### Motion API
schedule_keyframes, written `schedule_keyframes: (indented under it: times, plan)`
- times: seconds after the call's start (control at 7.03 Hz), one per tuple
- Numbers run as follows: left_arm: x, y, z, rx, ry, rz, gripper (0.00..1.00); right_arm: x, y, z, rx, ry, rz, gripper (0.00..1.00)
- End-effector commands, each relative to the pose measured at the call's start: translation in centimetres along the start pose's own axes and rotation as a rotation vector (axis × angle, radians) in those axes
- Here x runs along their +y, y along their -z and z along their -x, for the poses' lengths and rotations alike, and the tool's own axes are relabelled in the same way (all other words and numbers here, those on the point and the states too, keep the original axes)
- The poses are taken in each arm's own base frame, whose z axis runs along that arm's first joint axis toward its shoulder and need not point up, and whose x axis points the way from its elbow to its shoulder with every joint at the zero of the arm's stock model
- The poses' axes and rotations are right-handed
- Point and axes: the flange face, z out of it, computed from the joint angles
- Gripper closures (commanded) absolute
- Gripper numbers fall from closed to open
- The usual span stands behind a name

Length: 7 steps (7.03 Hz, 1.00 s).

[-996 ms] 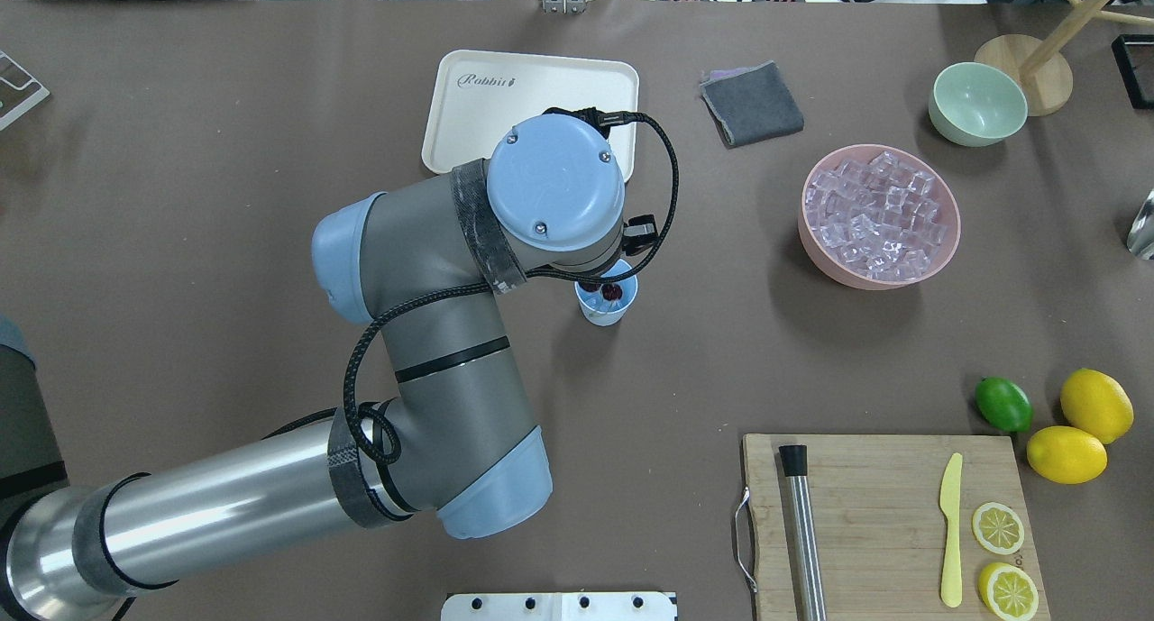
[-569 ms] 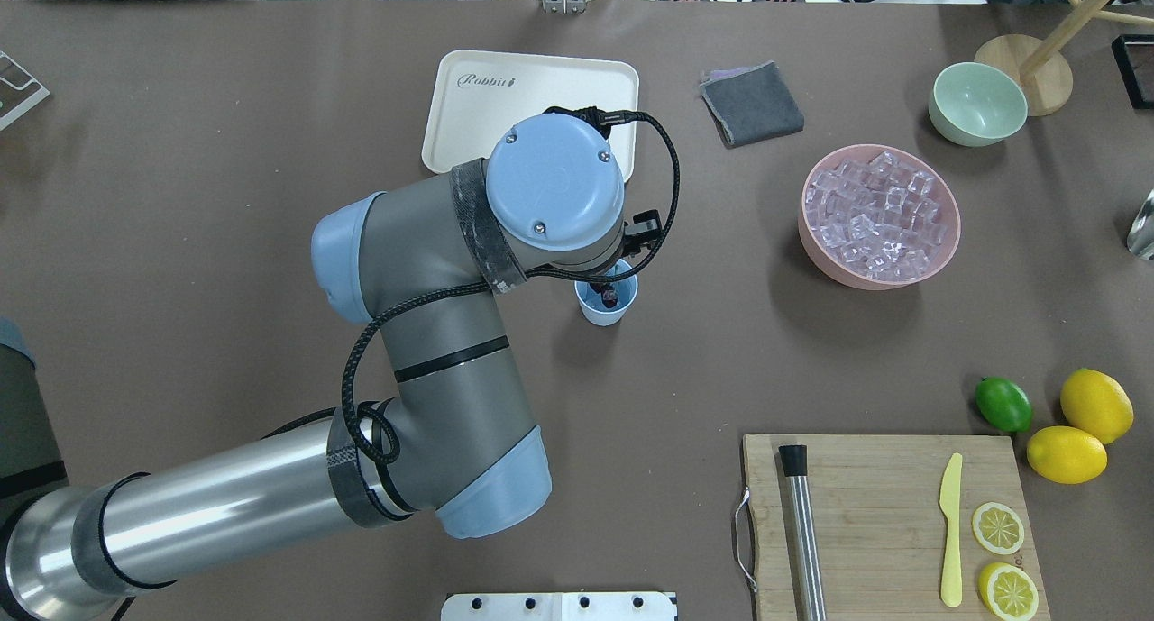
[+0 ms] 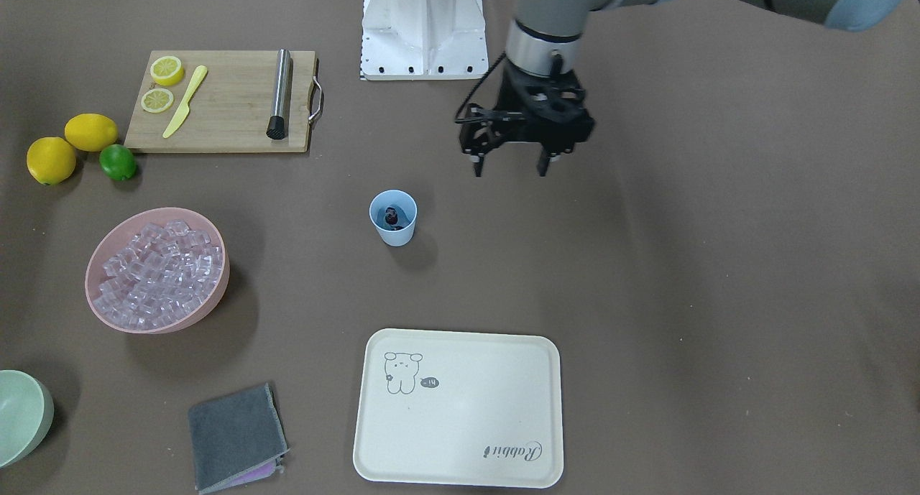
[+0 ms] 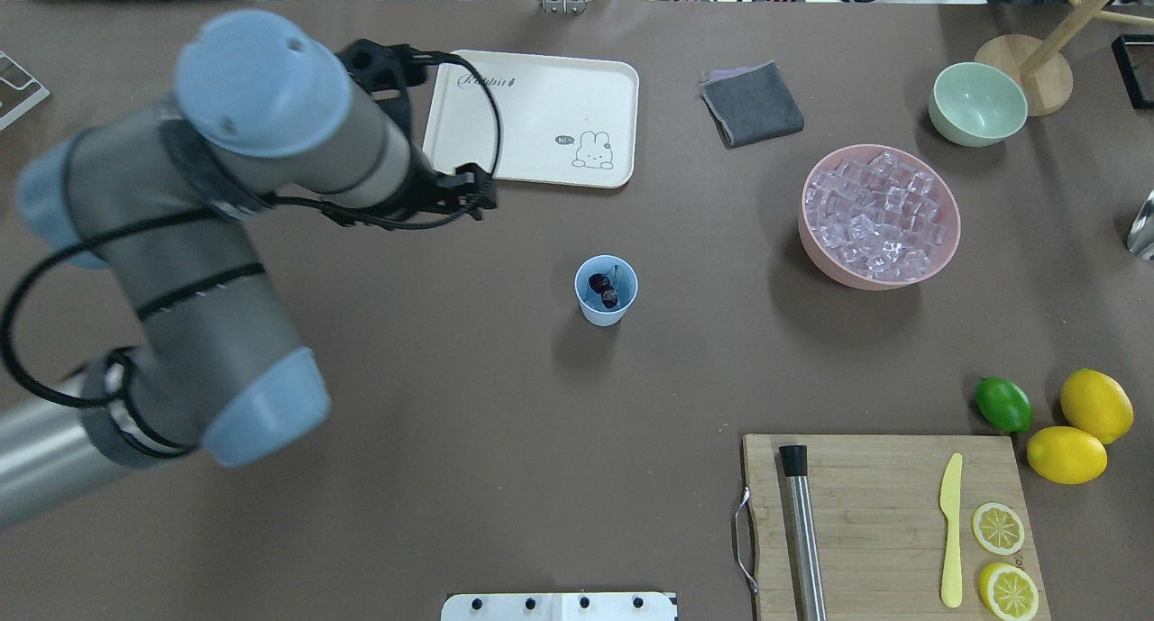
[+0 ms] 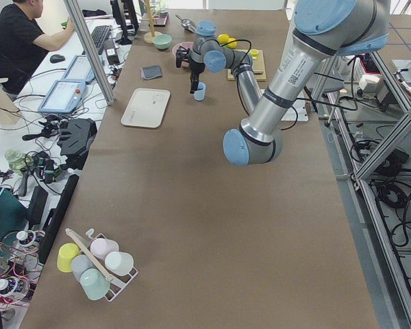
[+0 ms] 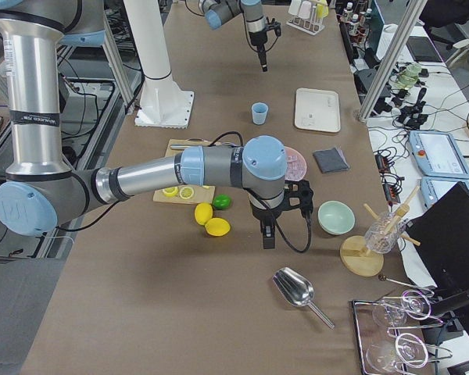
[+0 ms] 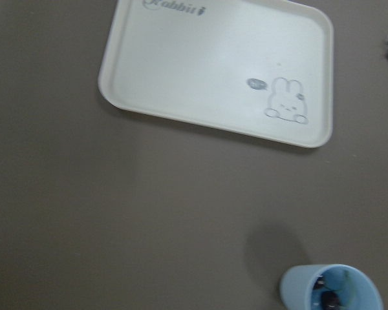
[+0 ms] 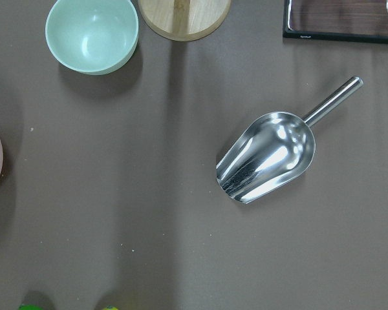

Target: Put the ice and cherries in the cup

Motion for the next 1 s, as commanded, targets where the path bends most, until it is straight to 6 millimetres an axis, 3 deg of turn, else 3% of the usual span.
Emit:
schedule_keyframes:
  times: [0.0, 0.14, 0.28, 0.43, 0.57, 0.85]
  plan:
    - [-5.7, 4.2, 21.2, -0.037, -0.123, 0.108, 0.02, 0.0, -0.2, -0.1, 0.002, -0.001, 0.001, 0.01]
    - [-8.5, 7.2, 33.8, -0.055, -0.148, 0.115, 0.02, -0.1, -0.1, -0.2, 0.014, 0.003, 0.0, 0.01]
    - [-10.5, 10.3, 44.7, -0.031, -0.186, 0.105, 0.02, -0.3, -0.2, -0.5, 0.03, -0.001, 0.005, 0.01]
    - [-9.2, 12.1, 53.0, -0.02, -0.184, 0.098, 0.02, -0.2, -0.3, -0.6, 0.03, -0.004, 0.008, 0.01]
    - [-7.3, 13.5, 57.8, -0.03, -0.132, 0.081, 0.02, 0.0, -0.7, -1.1, 0.035, -0.011, 0.017, 0.01]
    - [-0.4, 14.0, 65.5, -0.04, -0.15, 0.092, 0.02, -0.2, -1.0, -1.4, 0.036, -0.019, 0.022, 0.01]
